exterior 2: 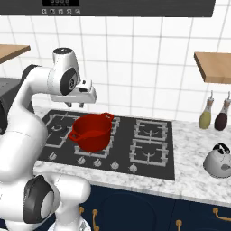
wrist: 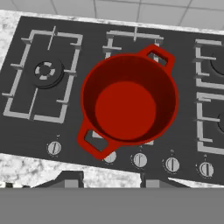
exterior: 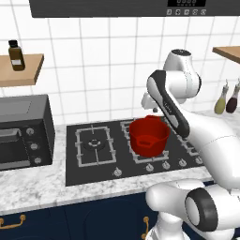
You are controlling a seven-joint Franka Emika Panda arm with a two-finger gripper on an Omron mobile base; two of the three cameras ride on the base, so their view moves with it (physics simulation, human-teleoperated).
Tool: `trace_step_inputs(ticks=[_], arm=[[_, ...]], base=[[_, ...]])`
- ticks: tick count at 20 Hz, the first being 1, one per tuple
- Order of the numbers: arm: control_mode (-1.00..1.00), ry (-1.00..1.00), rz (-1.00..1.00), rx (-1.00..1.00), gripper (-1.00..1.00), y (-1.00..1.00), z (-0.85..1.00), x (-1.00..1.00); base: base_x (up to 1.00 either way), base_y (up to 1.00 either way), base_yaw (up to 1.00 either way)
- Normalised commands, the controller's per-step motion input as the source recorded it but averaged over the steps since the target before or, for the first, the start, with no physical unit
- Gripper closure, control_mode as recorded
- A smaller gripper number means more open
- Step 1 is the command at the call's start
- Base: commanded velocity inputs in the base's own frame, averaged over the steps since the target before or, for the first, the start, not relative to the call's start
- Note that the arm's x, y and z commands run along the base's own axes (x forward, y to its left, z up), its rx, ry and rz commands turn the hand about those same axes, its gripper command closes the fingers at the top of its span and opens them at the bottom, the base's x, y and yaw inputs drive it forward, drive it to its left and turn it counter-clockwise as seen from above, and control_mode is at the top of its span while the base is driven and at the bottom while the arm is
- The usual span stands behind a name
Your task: Pick the kettle from the counter and place it on a stove burner. Then turn the burner on.
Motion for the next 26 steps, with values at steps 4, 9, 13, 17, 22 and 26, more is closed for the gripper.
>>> trace_step_inputs(ticks=[4, 9, 13, 17, 22, 26], arm=[[-1.00, -0.01, 0.00, 0.01, -1.00, -0.38, -0.04, -0.12], [-1.00, -0.02, 0.00, 0.03, -1.00, -0.76, -0.15, -0.30], [-1.00, -0.09, 0.00, 0.02, -1.00, -0.74, -0.30, -0.30], [-1.00, -0.06, 0.00, 0.00, -1.00, -0.82, -0.17, -0.19], [-1.00, -0.02, -0.01, 0.00, -1.00, -0.88, -0.06, -0.19], [-1.00, -0.01, -0.07, -0.03, -1.00, -0.84, -0.29, -0.21]], base=[[0.00, 0.00, 0.00], [0.00, 0.00, 0.00], [0.00, 0.00, 0.00], [0.00, 0.00, 0.00], [0.00, 0.00, 0.00], [0.00, 0.00, 0.00]])
